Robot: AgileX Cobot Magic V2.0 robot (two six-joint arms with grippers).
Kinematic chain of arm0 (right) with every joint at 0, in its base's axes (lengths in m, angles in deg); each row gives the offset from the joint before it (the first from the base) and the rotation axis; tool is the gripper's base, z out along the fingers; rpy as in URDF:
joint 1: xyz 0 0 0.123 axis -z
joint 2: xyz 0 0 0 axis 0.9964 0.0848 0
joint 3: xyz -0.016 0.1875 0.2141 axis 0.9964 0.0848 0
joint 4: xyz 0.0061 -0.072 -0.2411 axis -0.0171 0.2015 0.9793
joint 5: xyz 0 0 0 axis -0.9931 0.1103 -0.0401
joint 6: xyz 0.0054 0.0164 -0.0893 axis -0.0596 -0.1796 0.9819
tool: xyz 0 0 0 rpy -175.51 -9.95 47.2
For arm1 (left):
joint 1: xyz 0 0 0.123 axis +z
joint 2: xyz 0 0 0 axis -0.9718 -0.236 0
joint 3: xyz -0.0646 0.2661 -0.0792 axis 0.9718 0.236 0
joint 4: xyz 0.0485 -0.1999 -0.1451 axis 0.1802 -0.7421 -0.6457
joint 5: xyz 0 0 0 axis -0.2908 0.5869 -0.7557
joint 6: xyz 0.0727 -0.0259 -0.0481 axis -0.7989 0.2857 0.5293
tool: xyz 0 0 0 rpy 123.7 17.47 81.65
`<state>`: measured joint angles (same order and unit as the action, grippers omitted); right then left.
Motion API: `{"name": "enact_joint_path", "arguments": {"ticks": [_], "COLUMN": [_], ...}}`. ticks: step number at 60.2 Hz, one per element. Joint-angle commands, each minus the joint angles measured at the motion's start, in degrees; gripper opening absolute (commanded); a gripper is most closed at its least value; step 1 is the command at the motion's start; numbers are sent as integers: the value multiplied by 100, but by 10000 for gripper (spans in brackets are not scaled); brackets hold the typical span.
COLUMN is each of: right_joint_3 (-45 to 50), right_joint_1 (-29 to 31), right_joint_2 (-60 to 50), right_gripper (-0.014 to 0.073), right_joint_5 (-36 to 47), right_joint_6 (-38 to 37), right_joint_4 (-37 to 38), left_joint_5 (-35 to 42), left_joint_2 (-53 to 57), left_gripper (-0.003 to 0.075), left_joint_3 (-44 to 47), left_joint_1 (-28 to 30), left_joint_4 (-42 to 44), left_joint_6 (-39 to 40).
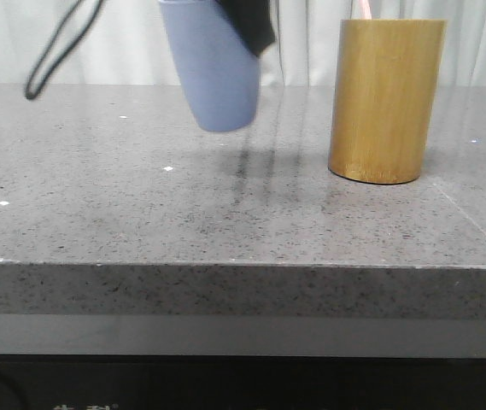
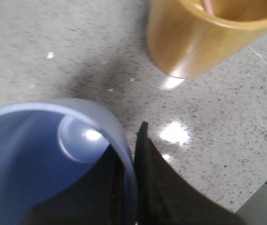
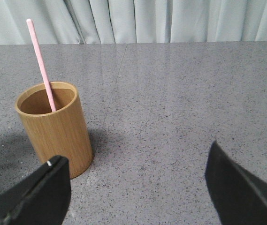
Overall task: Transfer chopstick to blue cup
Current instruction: 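Carry the blue cup with the left gripper next to the bamboo holder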
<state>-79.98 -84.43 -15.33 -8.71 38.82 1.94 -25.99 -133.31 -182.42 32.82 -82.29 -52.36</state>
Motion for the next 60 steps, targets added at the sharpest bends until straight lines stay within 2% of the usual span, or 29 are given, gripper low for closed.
{"name": "enact_joint_path", "arguments": {"ticks": [1, 20, 26, 39, 46, 60], "right_joint_3": [-192, -192, -192, -192, -192, -192], "right_joint_1": [19, 19, 19, 19, 19, 19], "right_joint_2": [66, 66, 66, 66, 66, 66], "right_gripper": [601, 601, 601, 601, 601, 601], "right_joint_5": [405, 367, 325, 299, 299, 299], "right_joint_6": [17, 17, 17, 17, 17, 17], "right_joint_4": [-11, -11, -11, -11, -11, -11], "left_joint_5": [-80, -80, -80, -80, -80, -94], "left_joint_2": [153, 52, 52, 52, 52, 329], "left_gripper": [-19, -6, 55, 245, 312, 328], "left_joint_3": [-199, -199, -199, -199, -199, -504], "left_joint_1": [-129, -155, -155, -155, -155, -155], "left_joint_4": [-28, -93, -93, -51, -25, 4], "left_joint_6": [14, 14, 14, 14, 14, 14]}}
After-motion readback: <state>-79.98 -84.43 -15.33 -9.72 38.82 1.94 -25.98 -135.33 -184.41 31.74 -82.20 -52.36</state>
